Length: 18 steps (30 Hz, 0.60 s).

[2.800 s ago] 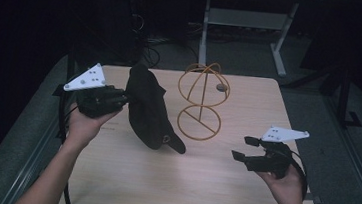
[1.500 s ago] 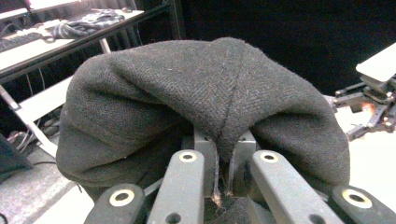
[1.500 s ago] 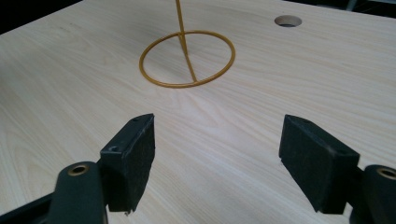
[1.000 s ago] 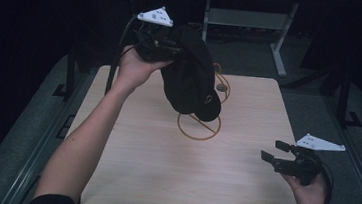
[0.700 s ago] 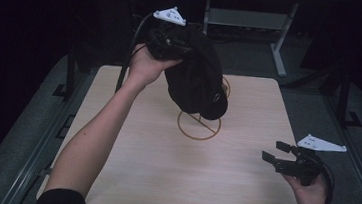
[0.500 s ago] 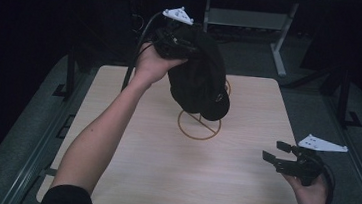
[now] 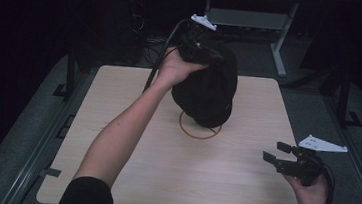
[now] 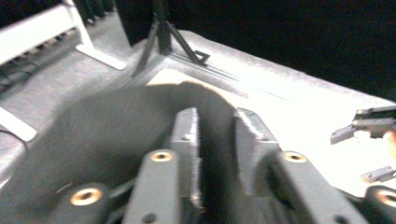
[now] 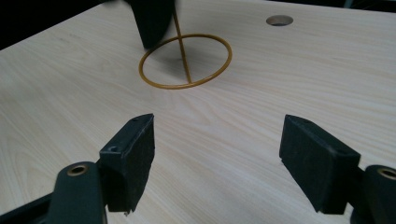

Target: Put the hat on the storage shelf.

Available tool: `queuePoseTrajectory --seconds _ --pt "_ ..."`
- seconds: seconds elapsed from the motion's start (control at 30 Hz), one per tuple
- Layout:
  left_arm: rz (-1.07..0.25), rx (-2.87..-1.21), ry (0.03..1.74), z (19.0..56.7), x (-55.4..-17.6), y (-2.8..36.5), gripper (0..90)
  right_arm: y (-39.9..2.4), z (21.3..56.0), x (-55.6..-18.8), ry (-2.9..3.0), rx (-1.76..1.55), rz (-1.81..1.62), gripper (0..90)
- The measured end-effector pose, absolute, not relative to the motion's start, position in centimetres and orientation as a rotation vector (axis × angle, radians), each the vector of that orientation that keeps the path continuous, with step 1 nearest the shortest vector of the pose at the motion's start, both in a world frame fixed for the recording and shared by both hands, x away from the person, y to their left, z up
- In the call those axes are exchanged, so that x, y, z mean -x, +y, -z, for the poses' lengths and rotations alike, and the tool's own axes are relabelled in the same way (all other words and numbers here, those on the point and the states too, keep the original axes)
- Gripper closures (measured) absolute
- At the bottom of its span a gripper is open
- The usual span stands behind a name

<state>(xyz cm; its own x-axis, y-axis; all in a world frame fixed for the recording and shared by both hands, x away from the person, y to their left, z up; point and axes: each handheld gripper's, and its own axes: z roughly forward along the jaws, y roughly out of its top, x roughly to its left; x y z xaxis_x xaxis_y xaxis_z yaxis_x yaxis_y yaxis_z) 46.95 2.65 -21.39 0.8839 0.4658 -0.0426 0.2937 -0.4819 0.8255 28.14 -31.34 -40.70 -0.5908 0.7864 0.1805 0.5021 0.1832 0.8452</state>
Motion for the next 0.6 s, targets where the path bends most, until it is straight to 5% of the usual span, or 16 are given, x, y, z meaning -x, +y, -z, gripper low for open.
queuePoseTrajectory --seconds 0.1,0.6 --pt "-0.276 -2.184 0.524 22.0 -46.9 1.4 60.4 -31.2 40.8 -28.0 2.173 -1.230 -1.362 26.0" --pt "-0.285 -2.184 0.539 21.6 -46.2 2.5 55.5 -31.1 40.9 -28.0 2.172 -1.228 -1.358 25.1"
